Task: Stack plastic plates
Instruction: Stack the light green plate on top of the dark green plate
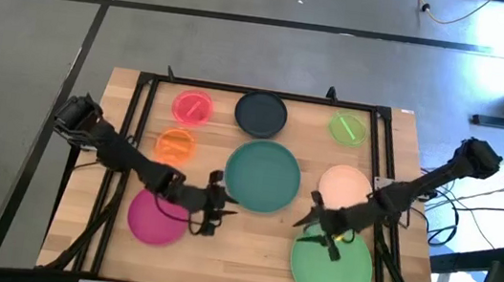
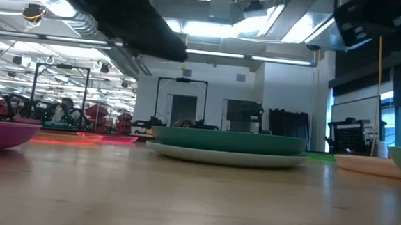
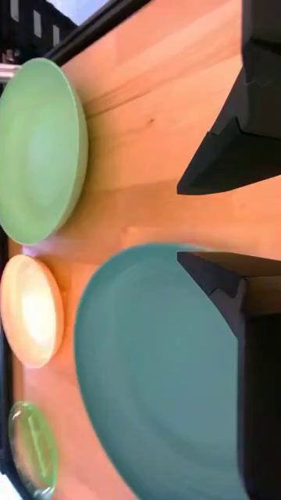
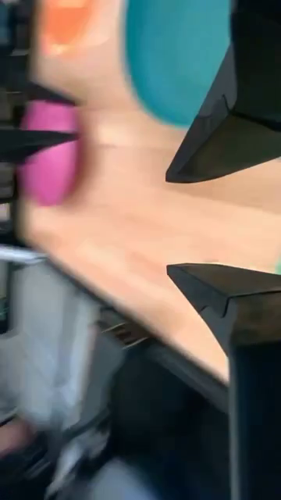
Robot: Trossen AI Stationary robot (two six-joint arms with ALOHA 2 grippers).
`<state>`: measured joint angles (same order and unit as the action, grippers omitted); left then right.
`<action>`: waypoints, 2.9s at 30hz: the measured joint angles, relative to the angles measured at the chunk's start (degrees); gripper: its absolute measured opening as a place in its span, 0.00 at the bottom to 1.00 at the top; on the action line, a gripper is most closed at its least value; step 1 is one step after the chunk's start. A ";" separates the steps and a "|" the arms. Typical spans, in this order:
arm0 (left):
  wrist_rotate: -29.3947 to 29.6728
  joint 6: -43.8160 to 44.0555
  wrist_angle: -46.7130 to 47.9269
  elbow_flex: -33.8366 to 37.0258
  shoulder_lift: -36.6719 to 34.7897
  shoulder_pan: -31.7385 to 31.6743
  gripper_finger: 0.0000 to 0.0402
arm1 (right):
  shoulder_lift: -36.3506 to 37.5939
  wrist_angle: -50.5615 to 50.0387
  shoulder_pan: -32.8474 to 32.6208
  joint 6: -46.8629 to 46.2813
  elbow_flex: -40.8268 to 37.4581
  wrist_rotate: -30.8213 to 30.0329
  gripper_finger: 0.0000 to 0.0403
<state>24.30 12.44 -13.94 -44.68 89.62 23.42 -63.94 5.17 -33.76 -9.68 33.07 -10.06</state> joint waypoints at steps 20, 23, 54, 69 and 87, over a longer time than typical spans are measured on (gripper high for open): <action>3.43 6.06 -3.73 2.88 0.00 2.44 0.30 | -7.19 -38.81 3.80 -14.75 6.47 3.14 0.41; 3.09 6.06 -3.73 2.88 0.00 2.14 0.30 | -7.19 -37.85 5.95 -14.55 4.16 6.33 0.41; 4.82 6.69 -3.66 2.86 0.02 2.10 0.30 | -7.17 -21.68 7.65 -13.22 -5.94 13.47 0.04; 4.56 7.10 -3.68 2.84 0.04 2.12 0.30 | -2.94 -21.72 13.22 -2.81 4.68 6.79 0.01; 4.76 8.01 -4.34 2.82 0.05 2.63 0.30 | -9.03 -13.23 48.69 9.86 12.23 7.00 0.00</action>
<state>29.06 20.45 -18.28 -41.87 89.67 26.05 -72.97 -8.06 14.93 0.18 45.30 -3.05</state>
